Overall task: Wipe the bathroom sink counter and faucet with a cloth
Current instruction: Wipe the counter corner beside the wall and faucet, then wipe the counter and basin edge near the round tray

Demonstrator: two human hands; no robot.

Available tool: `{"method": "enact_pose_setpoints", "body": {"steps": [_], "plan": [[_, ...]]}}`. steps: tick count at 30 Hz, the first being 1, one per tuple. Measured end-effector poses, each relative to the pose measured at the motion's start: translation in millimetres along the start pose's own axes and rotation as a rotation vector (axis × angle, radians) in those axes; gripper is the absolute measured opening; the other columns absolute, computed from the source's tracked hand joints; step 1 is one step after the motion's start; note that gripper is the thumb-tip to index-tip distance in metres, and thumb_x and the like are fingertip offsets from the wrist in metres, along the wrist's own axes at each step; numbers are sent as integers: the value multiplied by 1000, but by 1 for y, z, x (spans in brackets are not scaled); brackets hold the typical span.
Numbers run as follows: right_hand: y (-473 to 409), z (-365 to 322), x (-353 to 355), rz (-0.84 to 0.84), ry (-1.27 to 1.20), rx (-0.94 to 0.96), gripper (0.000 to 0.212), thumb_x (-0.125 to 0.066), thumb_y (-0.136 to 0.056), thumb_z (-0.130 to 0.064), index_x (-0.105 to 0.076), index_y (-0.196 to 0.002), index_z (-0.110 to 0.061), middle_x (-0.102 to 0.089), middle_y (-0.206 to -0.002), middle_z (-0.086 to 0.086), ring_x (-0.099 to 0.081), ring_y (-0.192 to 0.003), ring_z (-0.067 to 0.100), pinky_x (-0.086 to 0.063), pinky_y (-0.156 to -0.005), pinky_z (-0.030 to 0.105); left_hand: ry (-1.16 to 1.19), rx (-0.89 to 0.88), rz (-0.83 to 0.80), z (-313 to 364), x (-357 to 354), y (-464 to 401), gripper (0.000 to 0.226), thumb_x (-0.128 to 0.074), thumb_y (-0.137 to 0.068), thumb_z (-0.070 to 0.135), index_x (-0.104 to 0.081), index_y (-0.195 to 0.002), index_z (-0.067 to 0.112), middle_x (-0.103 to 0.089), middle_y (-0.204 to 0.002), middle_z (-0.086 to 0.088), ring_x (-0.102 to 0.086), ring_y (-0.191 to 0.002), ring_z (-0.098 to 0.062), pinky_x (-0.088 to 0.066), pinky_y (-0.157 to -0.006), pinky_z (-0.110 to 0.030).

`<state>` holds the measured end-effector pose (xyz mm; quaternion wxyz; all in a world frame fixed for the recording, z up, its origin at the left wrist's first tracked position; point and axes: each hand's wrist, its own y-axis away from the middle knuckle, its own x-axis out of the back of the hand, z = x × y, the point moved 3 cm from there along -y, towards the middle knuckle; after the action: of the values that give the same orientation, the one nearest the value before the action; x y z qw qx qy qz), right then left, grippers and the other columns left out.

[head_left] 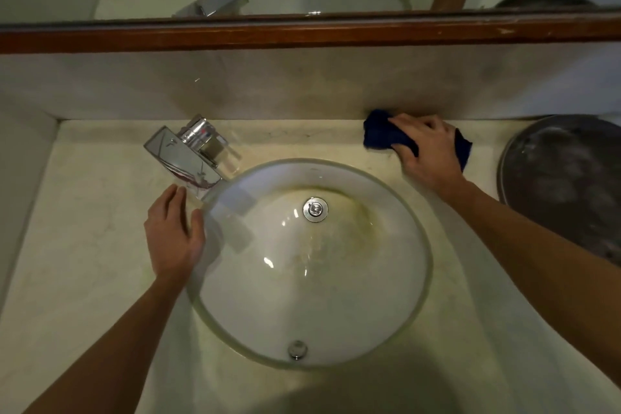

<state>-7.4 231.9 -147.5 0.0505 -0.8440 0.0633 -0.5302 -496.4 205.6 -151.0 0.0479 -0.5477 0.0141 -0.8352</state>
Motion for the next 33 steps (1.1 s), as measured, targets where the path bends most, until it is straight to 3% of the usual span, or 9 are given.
{"method": "enact_pose_setpoints", "body": {"steps": [9,12,17,20,23,26,29,31,33], "plan": [[19,-20,-4,-144,-50,219,47,-54,-100,-36,-54,-147,-32,-54,-150,-10,-48,-119,24,-31,-99,45,33,17,15,3,3,4,62,-46,-95,37,-51,-145,2,-45,-152,-17,-40,-140,-33,-29,-118,-44],[64,-14,5,-131,-50,190,48,-51,-98,-37,-56,-145,-29,-57,-147,-10,-50,-117,24,-34,-98,46,44,37,13,3,4,4,62,-46,-95,38,-51,-146,3,-45,-153,-16,-40,-141,-32,-27,-119,-41],[164,-26,19,-134,-21,216,50,-57,-88,-25,-61,-138,-30,-63,-139,-10,-53,-111,26,-42,-93,52,37,52,-74,6,8,1,64,-47,-92,36,-49,-147,4,-45,-152,-18,-40,-139,-37,-31,-118,-49],[204,-58,23,-132,-169,97,42,-57,-93,-22,-62,-132,-36,-68,-124,-18,-62,-104,19,-49,-90,49,25,92,-96,22,12,10,60,-44,-90,35,-57,-137,0,-50,-144,-25,-49,-127,-45,-36,-113,-50],[197,-104,32,-207,-790,-295,39,-65,-97,-7,-65,-128,-30,-72,-118,-17,-69,-105,4,-55,-89,30,265,180,-64,80,17,56,41,-48,-99,26,-60,-131,4,-56,-134,-19,-56,-119,-37,-41,-107,-43],[175,-145,44,-193,-1153,-524,33,-63,-101,-11,-65,-133,-20,-76,-116,-3,-72,-106,18,-58,-89,35,604,298,-56,149,31,109,23,-51,-105,19,-63,-125,19,-64,-124,-2,-60,-103,-11,-49,-98,-37],[157,-175,61,-71,-1136,-507,36,-63,-102,-14,-63,-135,-28,-74,-119,-12,-70,-109,11,-57,-93,32,859,354,-47,199,60,126,18,-51,-106,27,-68,-111,27,-70,-110,11,-64,-102,-8,-53,-93,-33],[149,-191,72,46,-968,-415,45,-64,-100,-12,-59,-142,-28,-68,-127,-20,-63,-119,4,-52,-101,28,1034,351,-169,229,76,121,19,-51,-106,34,-70,-108,30,-74,-103,14,-68,-101,-8,-54,-92,-30],[147,-211,79,84,-798,-253,55,-68,-95,-8,-55,-146,-26,-61,-138,-18,-54,-129,5,-47,-108,32,1144,331,-304,252,84,114,21,-60,-101,36,-68,-118,26,-75,-106,10,-70,-101,-8,-56,-92,-29]]}}
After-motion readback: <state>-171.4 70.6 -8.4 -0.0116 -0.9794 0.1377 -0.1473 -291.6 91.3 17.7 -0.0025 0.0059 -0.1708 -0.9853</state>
